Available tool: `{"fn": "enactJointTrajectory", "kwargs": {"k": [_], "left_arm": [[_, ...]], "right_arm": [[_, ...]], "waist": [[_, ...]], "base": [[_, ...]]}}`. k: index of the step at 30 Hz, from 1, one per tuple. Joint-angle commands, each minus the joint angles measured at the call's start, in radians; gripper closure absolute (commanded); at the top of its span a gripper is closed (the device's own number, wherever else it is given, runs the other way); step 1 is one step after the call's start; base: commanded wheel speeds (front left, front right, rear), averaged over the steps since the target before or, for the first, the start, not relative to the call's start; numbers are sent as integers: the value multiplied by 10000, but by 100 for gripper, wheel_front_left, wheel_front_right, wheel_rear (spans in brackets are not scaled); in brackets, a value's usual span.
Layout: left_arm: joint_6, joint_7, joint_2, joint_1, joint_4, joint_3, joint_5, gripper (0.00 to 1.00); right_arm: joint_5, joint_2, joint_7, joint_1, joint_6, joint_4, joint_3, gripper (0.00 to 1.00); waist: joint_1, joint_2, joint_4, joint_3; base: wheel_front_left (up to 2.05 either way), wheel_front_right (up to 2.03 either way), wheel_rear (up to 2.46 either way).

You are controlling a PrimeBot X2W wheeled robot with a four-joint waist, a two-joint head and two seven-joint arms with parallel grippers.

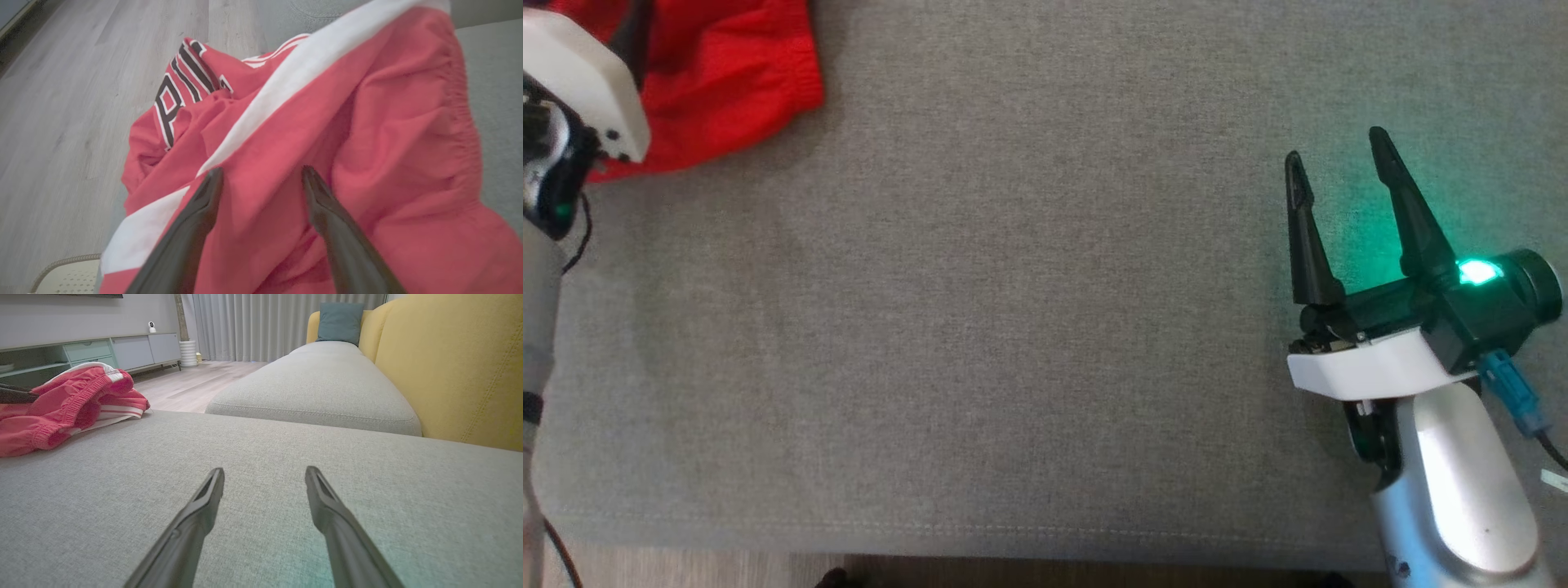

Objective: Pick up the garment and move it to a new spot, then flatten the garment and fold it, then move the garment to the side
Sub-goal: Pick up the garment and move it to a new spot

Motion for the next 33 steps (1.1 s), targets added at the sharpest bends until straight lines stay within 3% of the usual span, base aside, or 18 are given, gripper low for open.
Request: {"fn": "enactJointTrajectory", "kwargs": {"k": [1,3,4,6,8,18,33], "left_arm": [[17,-63,668,-464,16,231,-163,0],[17,-30,705,-479,304,51,-388,0],[17,-13,718,-473,422,-43,-505,5],[17,-35,749,-481,639,-178,-731,47],[17,-112,770,-503,814,-294,-890,100],[16,-656,1119,-957,1042,-1097,-1215,100],[16,-835,2076,-1636,-290,-2196,-1425,100]], "right_arm": [[-83,-6,-107,-103,75,-388,316,0],[-68,-6,-107,-92,75,-379,392,0],[-70,-6,-107,-79,75,-365,420,0],[-97,-6,-107,-47,75,-343,434,0],[-128,-6,-107,-7,75,-332,412,0],[-27,-6,-107,119,75,-200,404,0],[600,-6,-107,299,75,78,426,0]], "waist": [[-3,0,-107,77],[-3,0,-199,54],[-3,0,-233,35],[-3,0,-282,-3],[-3,0,-295,-44],[-3,0,-101,-595],[-3,0,-184,-2001]], "base": [[0,0,0],[0,0,0],[0,0,0],[0,0,0],[0,0,0],[0,0,0],[0,0,0]]}}
